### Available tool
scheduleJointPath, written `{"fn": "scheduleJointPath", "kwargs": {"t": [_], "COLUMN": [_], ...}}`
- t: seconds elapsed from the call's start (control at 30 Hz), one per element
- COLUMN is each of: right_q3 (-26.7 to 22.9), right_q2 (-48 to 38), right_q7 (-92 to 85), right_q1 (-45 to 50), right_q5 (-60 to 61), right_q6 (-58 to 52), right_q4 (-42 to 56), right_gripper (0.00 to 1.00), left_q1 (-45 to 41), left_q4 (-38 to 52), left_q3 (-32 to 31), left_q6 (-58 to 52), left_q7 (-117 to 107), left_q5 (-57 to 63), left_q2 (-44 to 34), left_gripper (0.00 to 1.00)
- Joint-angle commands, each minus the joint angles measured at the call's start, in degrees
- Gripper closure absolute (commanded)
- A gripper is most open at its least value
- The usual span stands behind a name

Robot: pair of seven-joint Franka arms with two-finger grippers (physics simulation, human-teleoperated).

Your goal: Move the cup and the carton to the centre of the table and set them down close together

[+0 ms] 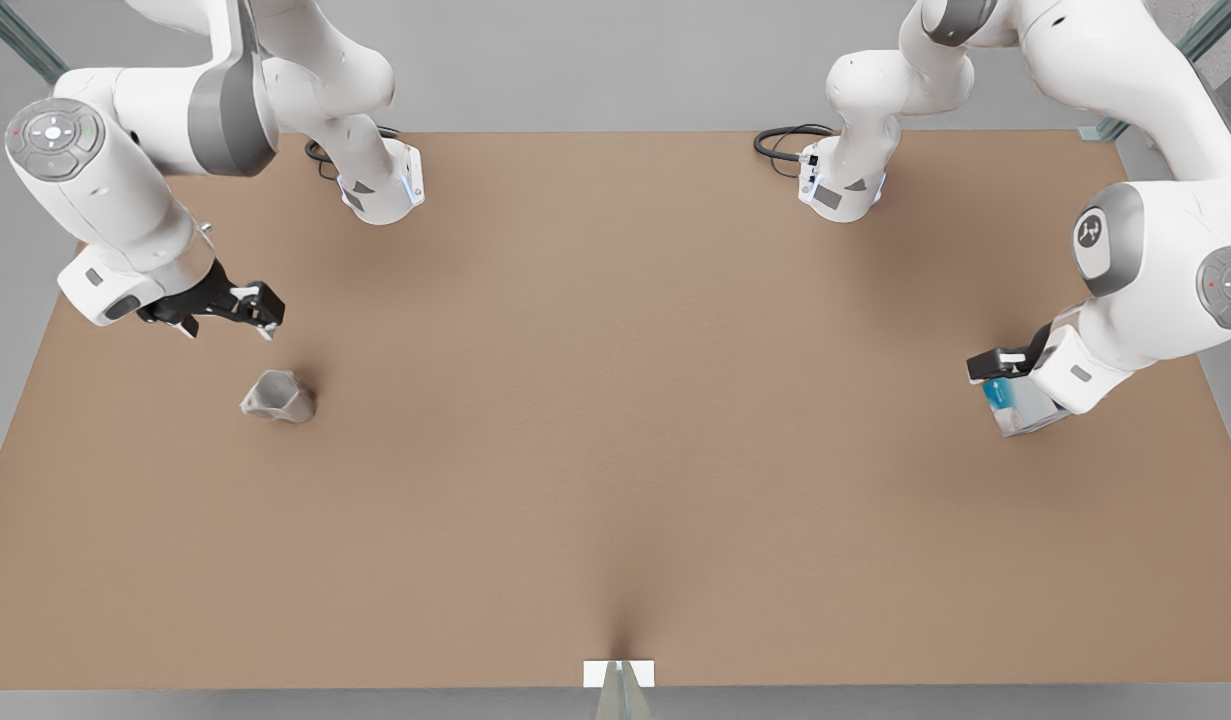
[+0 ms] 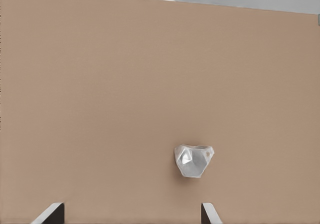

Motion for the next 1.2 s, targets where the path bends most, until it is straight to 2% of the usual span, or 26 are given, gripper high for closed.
{"fn": "scheduleJointPath", "kwargs": {"t": [0.0,0.07,0.1,0.17,0.27,0.4,0.57,0.77,1.17], "right_q3": [0.0,0.0,-0.1,-0.1,-0.3,-0.2,-0.2,-0.1,-0.3], "right_q2": [0.0,0.8,5.5,11.9,13.5,15.0,17.0,20.5,20.7], "right_q7": [0.0,0.1,12.1,19.3,28.8,27.7,27.7,21.1,14.3], "right_q1": [-2.0,-2.1,-1.9,-5.8,-6.6,-10.1,-11.1,-14.7,-19.2], "right_q5": [0.0,0.2,0.4,5.1,11.4,13.1,17.7,17.9,17.8], "right_q6": [0.0,0.0,-0.4,-2.1,4.2,13.2,19.0,20.5,21.0], "right_q4": [0.0,0.0,-0.7,-2.3,-10.5,-18.8,-24.3,-24.3,-25.8], "right_gripper": [0.00,0.00,0.00,0.00,0.00,0.00,0.00,0.00,0.00], "left_q1": [0.0,-1.0,-2.0,-1.9,-1.3,-1.2,-0.6,-0.6,0.0], "left_q4": [0.0,0.0,0.1,0.8,0.8,1.1,2.1,2.1,1.9], "left_q3": [0.0,0.0,-0.1,-0.2,-0.2,0.2,0.5,0.3,0.3], "left_q6": [0.0,-0.2,-0.4,0.0,-0.1,-0.7,-0.4,-0.7,-0.5], "left_q7": [-0.1,-0.2,-0.2,-0.2,0.2,-0.2,-0.1,-0.2,-0.3], "left_q5": [0.0,0.2,0.9,1.3,1.7,1.7,2.7,4.9,4.9], "left_q2": [0.0,0.0,0.0,0.6,1.0,1.2,1.3,1.4,1.8], "left_gripper": [0.00,0.00,0.00,0.00,0.00,0.00,0.00,0.00,0.00]}}
